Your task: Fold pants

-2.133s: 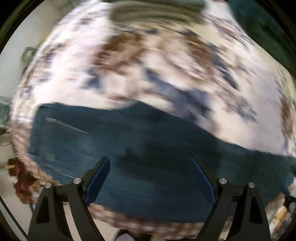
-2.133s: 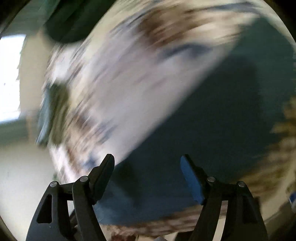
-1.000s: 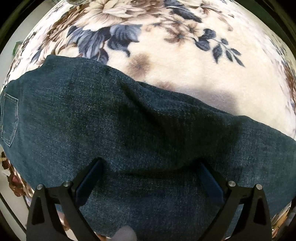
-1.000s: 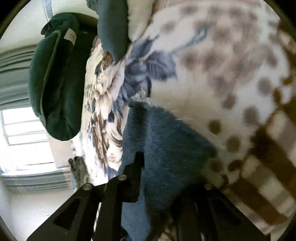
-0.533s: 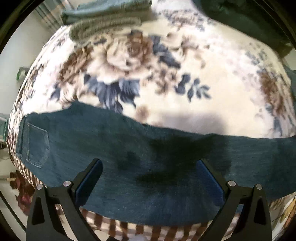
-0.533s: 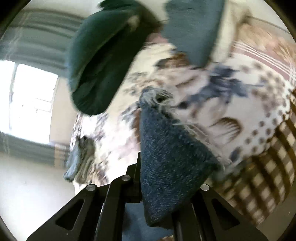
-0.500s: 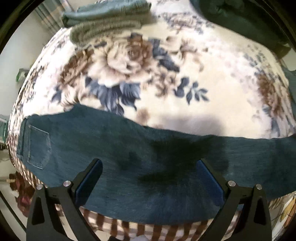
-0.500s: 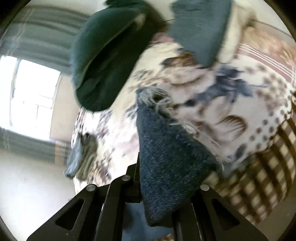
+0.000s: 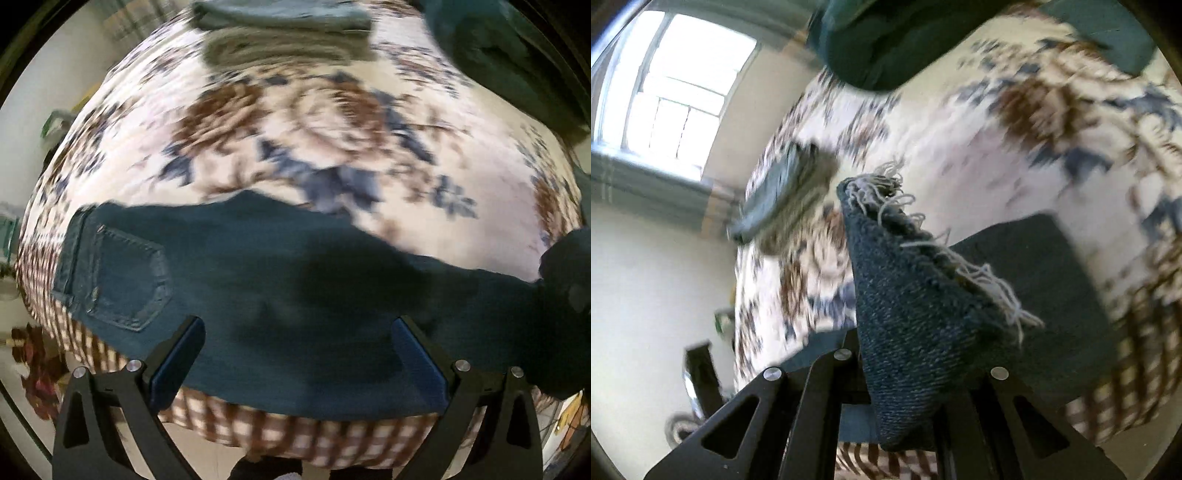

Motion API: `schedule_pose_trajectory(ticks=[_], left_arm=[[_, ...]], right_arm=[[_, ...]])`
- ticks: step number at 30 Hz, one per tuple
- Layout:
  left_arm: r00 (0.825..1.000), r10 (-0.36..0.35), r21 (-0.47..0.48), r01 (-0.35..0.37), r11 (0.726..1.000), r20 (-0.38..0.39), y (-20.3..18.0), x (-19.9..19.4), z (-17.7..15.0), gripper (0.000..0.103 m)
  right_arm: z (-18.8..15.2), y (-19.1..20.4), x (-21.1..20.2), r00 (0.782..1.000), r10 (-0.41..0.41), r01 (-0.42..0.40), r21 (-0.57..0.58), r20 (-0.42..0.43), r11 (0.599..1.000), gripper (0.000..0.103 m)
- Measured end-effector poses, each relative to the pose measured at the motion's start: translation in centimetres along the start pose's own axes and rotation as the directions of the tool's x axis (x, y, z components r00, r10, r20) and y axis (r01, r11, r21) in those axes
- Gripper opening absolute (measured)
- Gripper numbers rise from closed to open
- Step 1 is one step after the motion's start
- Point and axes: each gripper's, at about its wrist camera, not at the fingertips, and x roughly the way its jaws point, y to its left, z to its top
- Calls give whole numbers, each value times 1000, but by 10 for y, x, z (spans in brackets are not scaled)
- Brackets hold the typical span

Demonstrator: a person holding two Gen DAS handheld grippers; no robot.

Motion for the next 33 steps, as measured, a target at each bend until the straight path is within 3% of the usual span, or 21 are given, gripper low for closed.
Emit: schedule_pose_trajectory(ticks=[6, 11, 12, 15, 18, 19, 21, 23, 24, 26, 29, 33], left_arm=[[997, 48, -113, -55, 992, -62, 79, 23, -8, 103], [993, 74, -183, -91, 979, -98, 129, 34, -17, 103], [992, 77, -192, -96, 977, -102, 136, 35, -19, 103], [990, 78, -220, -103, 970, -118, 157, 40, -24, 103], [987, 83, -244, -115, 963, -137, 177, 44, -30, 103], [986, 80, -259, -116, 959, -145, 184, 45, -32, 103], [985, 75, -290, -118, 950, -156, 196, 46, -36, 103], [984, 73, -313, -121, 942, -161, 203, 47, -37, 103], [984, 74, -328, -124, 936, -162, 208, 47, -40, 103], [983, 85, -340, -137, 930, -164, 212, 48, -42, 103], [979, 113, -352, -168, 921, -171, 220, 51, -46, 103], [975, 138, -385, -196, 902, -174, 234, 52, -51, 103]], right_arm=[[-49, 28, 77, 987, -107, 92, -125, -117, 988, 7], [-81, 46, 129, 941, -265, 220, -215, -210, 951, 15], [-86, 51, 137, 932, -280, 232, -214, -231, 949, 22], [-94, 64, 147, 933, -202, 154, -177, -299, 972, 49], [-91, 68, 140, 938, -55, 36, -62, -343, 997, 50], [-89, 71, 134, 943, -44, 31, -44, -330, 999, 52], [-83, 71, 121, 952, -85, 74, -48, -294, 996, 53], [-82, 76, 115, 947, -168, 141, -115, -273, 983, 55], [-82, 80, 118, 938, -204, 168, -145, -280, 975, 55], [-88, 91, 130, 899, -312, 238, -253, -308, 938, 55], [-101, 108, 152, 870, -363, 253, -329, -335, 910, 56], [-120, 112, 195, 795, -494, 362, -378, -353, 852, 59]])
